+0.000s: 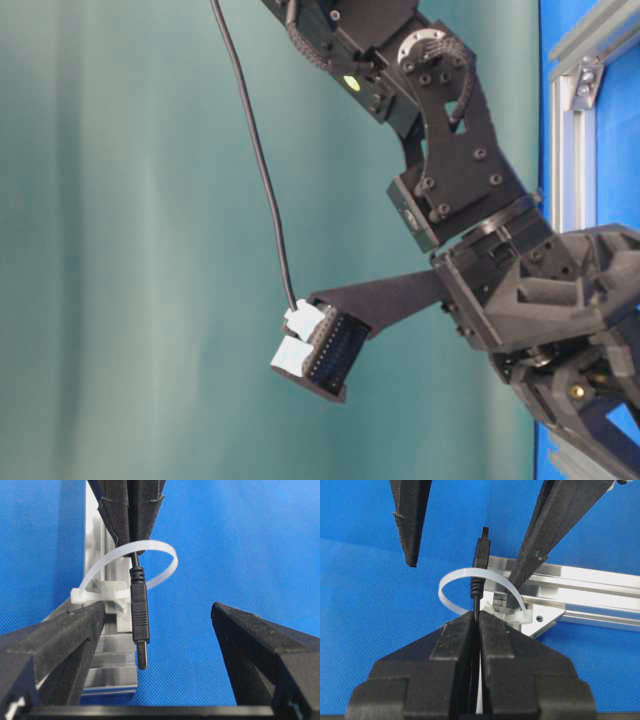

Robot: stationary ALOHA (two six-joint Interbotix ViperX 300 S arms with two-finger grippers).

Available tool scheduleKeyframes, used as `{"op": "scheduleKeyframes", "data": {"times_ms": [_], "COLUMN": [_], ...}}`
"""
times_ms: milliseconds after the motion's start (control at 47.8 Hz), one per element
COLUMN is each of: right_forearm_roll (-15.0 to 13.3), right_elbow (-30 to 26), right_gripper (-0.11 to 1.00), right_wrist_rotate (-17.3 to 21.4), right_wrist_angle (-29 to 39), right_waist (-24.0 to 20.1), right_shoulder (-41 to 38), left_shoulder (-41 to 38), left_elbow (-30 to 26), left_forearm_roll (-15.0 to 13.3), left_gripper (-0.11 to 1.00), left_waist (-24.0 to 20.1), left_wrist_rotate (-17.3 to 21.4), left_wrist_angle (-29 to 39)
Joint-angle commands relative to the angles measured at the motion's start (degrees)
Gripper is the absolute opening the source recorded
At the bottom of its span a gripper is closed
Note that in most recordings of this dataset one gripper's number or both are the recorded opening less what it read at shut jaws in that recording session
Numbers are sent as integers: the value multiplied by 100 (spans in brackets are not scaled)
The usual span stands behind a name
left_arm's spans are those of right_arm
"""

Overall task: Insert the wire through the string loop located on the left side.
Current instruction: 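Close the left gripper on the plug beyond the loop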

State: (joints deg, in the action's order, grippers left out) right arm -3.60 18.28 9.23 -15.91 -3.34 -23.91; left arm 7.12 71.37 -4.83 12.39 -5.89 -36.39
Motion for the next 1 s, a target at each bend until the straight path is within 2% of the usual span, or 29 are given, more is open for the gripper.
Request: {"op": "scheduleKeyframes", "data": {"times_ms": [0,84,126,209,335,397,795,879,983], "right_forearm_roll": [-9,0,0,-9,-9,-18,-44,-53,-44], "right_elbow": [-105,-114,-114,-105,-105,-105,-114,-114,-105], "right_gripper": [0,0,0,0,0,0,1,11,39], "right_wrist_rotate": [-9,-9,-9,-9,-26,-44,-44,-35,-35], "right_wrist_angle": [-44,-44,-35,-26,-26,-26,-35,-26,-18], "right_waist": [9,0,0,9,9,0,0,0,0], "right_shoulder": [114,123,123,114,123,123,123,123,123], "left_shoulder": [62,62,62,62,62,88,141,211,387], "left_elbow": [-62,-79,-88,-97,-70,-53,-79,-62,-35], "left_forearm_roll": [18,18,18,18,18,18,18,18,18], "left_gripper": [80,77,72,54,18,7,8,8,8], "left_waist": [18,18,9,-9,-44,-53,-62,-53,-62], "left_wrist_rotate": [18,18,26,62,97,97,79,79,79], "left_wrist_angle": [-26,-26,-26,-18,-18,-9,193,264,404]}}
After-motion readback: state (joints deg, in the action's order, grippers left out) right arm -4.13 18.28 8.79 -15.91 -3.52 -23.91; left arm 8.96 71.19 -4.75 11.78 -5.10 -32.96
